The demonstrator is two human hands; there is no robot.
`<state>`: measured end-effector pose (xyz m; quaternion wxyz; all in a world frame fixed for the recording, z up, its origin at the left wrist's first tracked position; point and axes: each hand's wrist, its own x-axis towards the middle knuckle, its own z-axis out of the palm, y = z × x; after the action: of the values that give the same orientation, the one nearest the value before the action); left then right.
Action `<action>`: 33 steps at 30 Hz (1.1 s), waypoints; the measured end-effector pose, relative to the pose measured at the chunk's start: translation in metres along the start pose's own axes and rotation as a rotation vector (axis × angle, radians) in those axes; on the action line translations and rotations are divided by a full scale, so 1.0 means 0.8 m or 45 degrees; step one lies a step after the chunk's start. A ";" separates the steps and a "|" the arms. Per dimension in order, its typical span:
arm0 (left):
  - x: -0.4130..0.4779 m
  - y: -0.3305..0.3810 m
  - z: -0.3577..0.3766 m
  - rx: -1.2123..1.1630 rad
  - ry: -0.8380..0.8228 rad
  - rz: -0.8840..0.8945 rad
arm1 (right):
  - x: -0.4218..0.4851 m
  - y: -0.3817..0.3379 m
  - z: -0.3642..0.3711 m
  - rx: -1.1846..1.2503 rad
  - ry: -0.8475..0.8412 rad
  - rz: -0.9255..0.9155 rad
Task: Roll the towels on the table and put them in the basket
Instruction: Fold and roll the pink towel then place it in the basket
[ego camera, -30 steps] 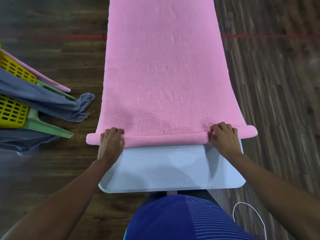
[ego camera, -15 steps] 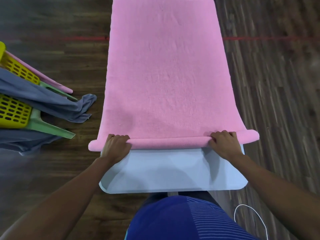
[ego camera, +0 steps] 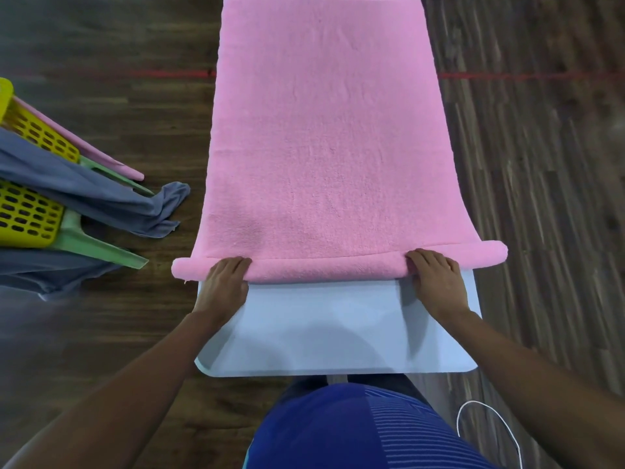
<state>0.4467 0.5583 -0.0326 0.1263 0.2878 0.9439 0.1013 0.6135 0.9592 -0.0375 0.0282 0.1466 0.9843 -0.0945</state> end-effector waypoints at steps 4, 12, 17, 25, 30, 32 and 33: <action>0.010 0.002 -0.018 -0.027 -0.076 -0.018 | 0.010 -0.001 -0.013 -0.056 -0.032 0.038; 0.016 0.004 -0.029 -0.309 -0.307 -0.240 | -0.002 -0.001 -0.027 0.112 -0.360 -0.056; 0.011 0.002 -0.025 -0.323 -0.250 -0.186 | -0.017 0.014 -0.019 0.071 -0.319 -0.101; 0.015 0.001 -0.027 -0.162 -0.170 -0.185 | 0.027 0.002 -0.036 0.103 -0.443 0.101; 0.015 0.008 -0.021 0.016 0.216 -0.080 | 0.030 -0.005 -0.024 -0.060 0.015 0.048; 0.009 0.013 -0.011 0.048 0.211 0.031 | 0.017 -0.006 -0.017 -0.040 -0.098 0.005; 0.003 0.015 -0.007 0.054 0.164 0.062 | 0.009 -0.006 -0.013 -0.047 -0.164 0.025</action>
<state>0.4496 0.5687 -0.0247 0.0569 0.3060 0.9448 0.1025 0.6052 0.9589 -0.0272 0.0949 0.1495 0.9805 -0.0854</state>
